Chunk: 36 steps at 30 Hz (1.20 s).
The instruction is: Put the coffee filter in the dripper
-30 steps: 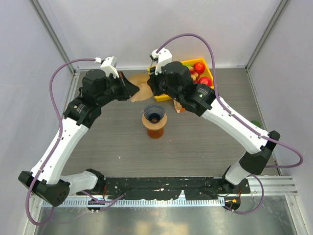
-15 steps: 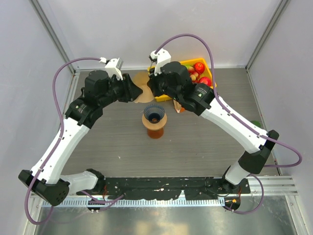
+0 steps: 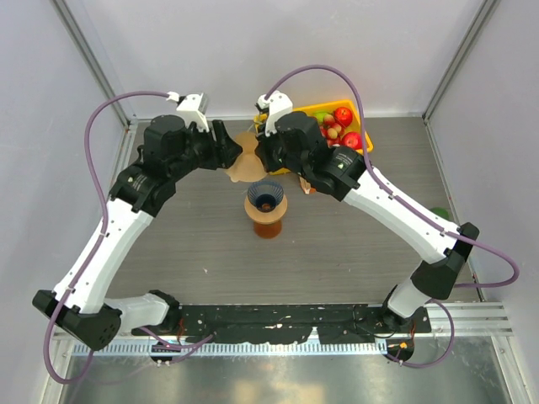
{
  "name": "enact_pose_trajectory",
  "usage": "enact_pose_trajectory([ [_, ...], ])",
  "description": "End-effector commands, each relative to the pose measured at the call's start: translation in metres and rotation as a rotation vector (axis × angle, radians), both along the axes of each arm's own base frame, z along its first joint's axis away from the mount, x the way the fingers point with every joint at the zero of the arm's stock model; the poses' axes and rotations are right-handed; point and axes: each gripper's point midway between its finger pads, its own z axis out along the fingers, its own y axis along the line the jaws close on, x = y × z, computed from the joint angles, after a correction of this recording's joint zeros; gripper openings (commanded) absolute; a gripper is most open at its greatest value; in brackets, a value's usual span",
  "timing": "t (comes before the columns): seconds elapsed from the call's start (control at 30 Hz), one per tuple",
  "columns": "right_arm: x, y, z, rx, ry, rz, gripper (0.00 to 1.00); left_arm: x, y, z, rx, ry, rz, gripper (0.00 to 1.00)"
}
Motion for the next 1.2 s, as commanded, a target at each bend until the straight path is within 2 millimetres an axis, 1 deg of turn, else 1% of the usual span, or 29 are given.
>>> enact_pose_trajectory([
  [0.0,-0.005,-0.003,0.03,0.09,-0.022,-0.014,0.05,0.007,-0.004,0.013,0.022,-0.06,-0.003,0.55],
  [0.13,-0.005,-0.001,0.03,0.1,-0.011,-0.017,0.05,0.008,-0.009,0.007,0.049,-0.065,-0.007,0.56],
  [0.3,-0.006,0.0,0.034,0.117,-0.003,-0.018,0.05,0.016,0.0,0.003,0.079,-0.066,0.056,0.56],
  [0.5,-0.007,0.002,0.035,0.141,0.019,-0.023,0.05,0.02,0.0,-0.001,0.096,-0.059,0.062,0.49],
  [0.63,-0.007,0.004,0.035,0.15,0.028,-0.022,0.05,0.018,-0.007,-0.002,0.081,-0.054,0.029,0.49],
  [0.8,-0.008,0.007,0.034,0.152,0.034,-0.009,0.05,0.018,-0.011,-0.002,0.073,-0.052,0.012,0.46],
  [0.87,-0.008,0.008,0.034,0.154,0.037,-0.005,0.05,0.018,-0.012,-0.004,0.073,-0.047,0.008,0.42],
  [0.93,-0.008,0.01,0.035,0.158,0.039,-0.001,0.05,0.018,-0.014,-0.003,0.07,-0.047,0.002,0.34],
  [1.0,-0.007,0.011,0.034,0.154,0.038,-0.002,0.05,0.019,-0.015,-0.002,0.068,-0.049,0.001,0.21],
  [1.03,-0.006,0.01,0.034,0.152,0.037,-0.006,0.05,0.019,-0.015,-0.003,0.07,-0.047,0.001,0.16],
  [1.17,-0.003,0.007,0.03,0.133,0.035,-0.028,0.05,0.014,-0.019,0.001,0.054,-0.048,-0.029,0.0],
])
